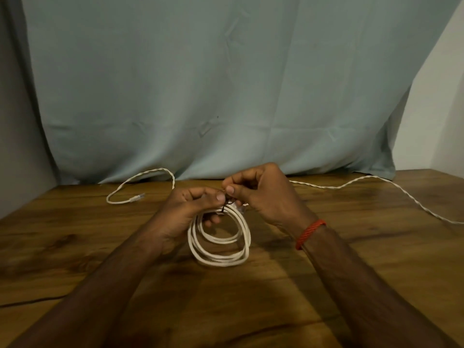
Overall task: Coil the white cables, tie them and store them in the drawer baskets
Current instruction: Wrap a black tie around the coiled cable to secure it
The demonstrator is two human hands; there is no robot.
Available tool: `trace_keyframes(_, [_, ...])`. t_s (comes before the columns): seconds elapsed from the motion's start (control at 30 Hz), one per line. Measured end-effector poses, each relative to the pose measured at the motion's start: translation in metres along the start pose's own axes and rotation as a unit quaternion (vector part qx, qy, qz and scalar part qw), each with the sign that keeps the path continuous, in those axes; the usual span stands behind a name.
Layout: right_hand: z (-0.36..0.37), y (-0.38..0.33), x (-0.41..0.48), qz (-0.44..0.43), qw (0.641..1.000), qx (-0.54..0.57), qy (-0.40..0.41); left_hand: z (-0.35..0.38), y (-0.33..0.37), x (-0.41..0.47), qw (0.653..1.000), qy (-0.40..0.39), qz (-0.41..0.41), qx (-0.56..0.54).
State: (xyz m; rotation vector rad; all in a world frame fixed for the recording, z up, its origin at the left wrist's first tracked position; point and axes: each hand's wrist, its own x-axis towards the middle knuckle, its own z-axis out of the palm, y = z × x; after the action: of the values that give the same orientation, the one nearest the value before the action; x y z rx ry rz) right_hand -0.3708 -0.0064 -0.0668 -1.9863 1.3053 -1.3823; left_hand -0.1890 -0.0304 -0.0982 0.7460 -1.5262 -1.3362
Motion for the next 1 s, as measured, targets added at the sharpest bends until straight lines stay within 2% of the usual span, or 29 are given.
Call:
trace_keyframes(0.27, [0.0041,-0.0031,-0.0019,-0.135,0.980,-0.145,-0.026,0.0040,-0.0007,0.0031,0.996,0.048,0.043,0.067])
trace_keyframes(0.4, [0.0043,-0.0027,-0.0011,-0.183,0.963,-0.191,-0.042,0.0026,-0.0012,0.0048,0.985,0.053,0.069,0.149])
trace_keyframes(0.6, [0.0054,0.0017,0.0020,-0.162,0.964,-0.208,-0.038,0.0057,-0.0037,0.0042,0.946,0.078,0.142,0.280])
trace_keyframes(0.77, [0.0024,-0.0010,-0.0005,-0.116,0.972,-0.195,-0.062,0.0017,-0.0057,0.0038,0.918,0.125,0.180,0.331])
trace_keyframes(1.0, [0.0096,-0.0017,-0.0028,-0.124,0.968,-0.216,-0.024,0.0051,-0.0056,0.0038,0.933,0.138,0.180,0.280])
